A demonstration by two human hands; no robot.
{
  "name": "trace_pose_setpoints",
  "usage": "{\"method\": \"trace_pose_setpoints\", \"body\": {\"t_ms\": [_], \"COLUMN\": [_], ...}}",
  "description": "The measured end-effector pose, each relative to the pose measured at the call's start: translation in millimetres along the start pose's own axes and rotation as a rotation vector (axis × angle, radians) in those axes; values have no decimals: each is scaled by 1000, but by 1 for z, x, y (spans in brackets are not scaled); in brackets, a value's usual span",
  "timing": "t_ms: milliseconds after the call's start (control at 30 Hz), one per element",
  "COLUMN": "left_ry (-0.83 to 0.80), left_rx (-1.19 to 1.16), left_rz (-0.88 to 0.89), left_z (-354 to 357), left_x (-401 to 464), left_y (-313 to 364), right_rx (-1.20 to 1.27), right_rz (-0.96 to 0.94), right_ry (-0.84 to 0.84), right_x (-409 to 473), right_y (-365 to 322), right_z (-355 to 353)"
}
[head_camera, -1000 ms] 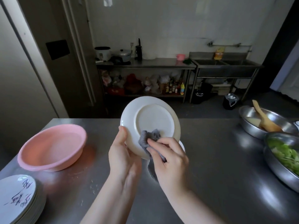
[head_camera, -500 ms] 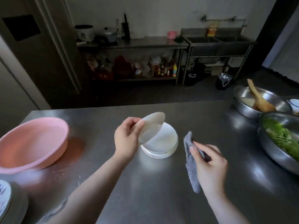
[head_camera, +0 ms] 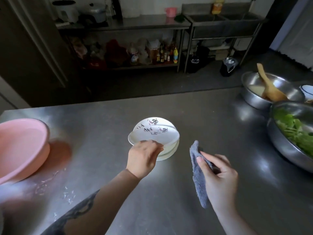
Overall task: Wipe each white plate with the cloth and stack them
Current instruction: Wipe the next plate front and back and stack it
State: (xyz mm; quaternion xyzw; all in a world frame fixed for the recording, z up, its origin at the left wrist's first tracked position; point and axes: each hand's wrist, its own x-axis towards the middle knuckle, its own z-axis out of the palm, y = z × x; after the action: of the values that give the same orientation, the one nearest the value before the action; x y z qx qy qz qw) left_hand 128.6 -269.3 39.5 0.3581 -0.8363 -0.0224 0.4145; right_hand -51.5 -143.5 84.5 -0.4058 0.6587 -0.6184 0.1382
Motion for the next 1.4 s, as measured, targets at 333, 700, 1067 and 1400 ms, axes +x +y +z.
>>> {"method": "trace_pose_setpoints", "body": {"t_ms": [333,700,1067,1400], "left_ry": [-270,-313,-66,169], "left_rx": [-135,-131,152,393], "left_rz": [-221,-384,-892,-1245], "left_z": [26,19,-160,-287], "left_x": [-11,-16,-157,-269], "left_y": [-6,15,63,79], "right_rx": [23,-31,-131,4], "right_rz": [56,52,-238,-466], "right_ry": [-46,-125,-558,-931], "right_x": [-7,-15,-70,-186], "right_y": [9,2,-15,-76], "right_z": [9,2,40,124]}}
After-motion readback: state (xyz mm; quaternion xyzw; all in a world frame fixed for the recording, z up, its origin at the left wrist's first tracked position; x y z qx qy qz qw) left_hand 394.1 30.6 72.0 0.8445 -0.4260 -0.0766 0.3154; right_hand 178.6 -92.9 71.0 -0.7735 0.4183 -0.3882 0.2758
